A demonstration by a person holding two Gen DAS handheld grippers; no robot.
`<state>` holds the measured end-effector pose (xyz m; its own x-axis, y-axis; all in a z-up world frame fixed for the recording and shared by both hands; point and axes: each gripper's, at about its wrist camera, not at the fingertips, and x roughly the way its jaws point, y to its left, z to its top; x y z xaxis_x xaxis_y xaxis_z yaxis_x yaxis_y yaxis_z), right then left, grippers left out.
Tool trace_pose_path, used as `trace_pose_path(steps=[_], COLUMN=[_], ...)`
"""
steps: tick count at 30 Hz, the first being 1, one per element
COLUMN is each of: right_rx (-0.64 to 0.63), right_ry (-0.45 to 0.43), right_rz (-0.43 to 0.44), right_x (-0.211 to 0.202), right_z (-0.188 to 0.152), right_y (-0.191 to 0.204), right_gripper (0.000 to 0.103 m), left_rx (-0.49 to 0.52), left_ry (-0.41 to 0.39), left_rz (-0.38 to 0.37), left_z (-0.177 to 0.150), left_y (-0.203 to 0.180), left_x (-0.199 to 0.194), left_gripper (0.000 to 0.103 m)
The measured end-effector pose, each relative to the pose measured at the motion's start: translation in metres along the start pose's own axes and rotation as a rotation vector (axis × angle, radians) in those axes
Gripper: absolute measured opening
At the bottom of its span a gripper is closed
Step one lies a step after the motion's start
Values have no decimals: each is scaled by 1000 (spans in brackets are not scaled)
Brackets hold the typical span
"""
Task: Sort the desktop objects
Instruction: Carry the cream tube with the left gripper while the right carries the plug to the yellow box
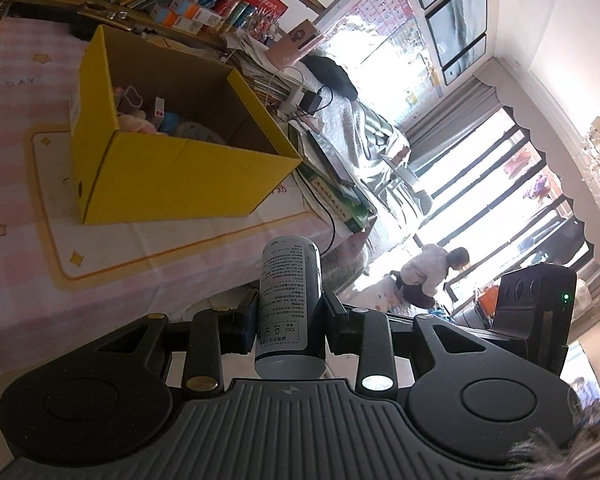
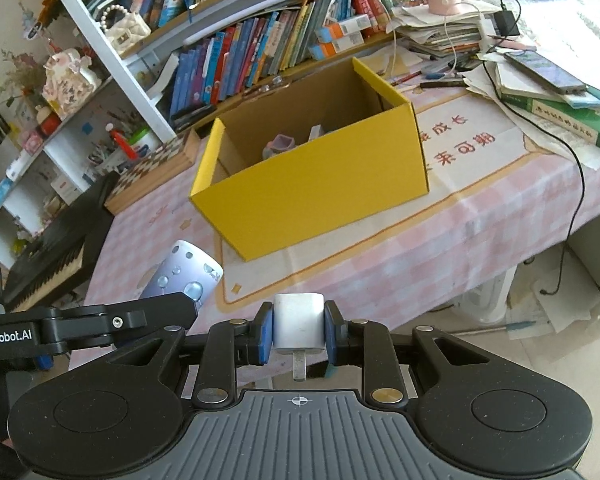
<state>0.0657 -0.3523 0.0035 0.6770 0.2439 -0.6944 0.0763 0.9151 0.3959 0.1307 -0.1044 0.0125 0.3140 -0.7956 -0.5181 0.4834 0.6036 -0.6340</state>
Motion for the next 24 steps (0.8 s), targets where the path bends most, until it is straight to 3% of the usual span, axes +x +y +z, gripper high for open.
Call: trace_pose_path(steps=[10,19,24], right_rx=[-67,-135,-165], right_ry=[9,-59,-50], right_rz=[79,154,170], right_x=[22,55,94], right_z=[43,112,149], right_y=[-30,-29,-25], right_gripper=[24,24,24], left_rx=[-28,-36,-22], left_ry=[-93,-290,-321], left_rz=[73,108,142], left_z=[21,76,113], left_y=[-13,-16,-2], left_x=[30,45,59], left_gripper=[30,30,30])
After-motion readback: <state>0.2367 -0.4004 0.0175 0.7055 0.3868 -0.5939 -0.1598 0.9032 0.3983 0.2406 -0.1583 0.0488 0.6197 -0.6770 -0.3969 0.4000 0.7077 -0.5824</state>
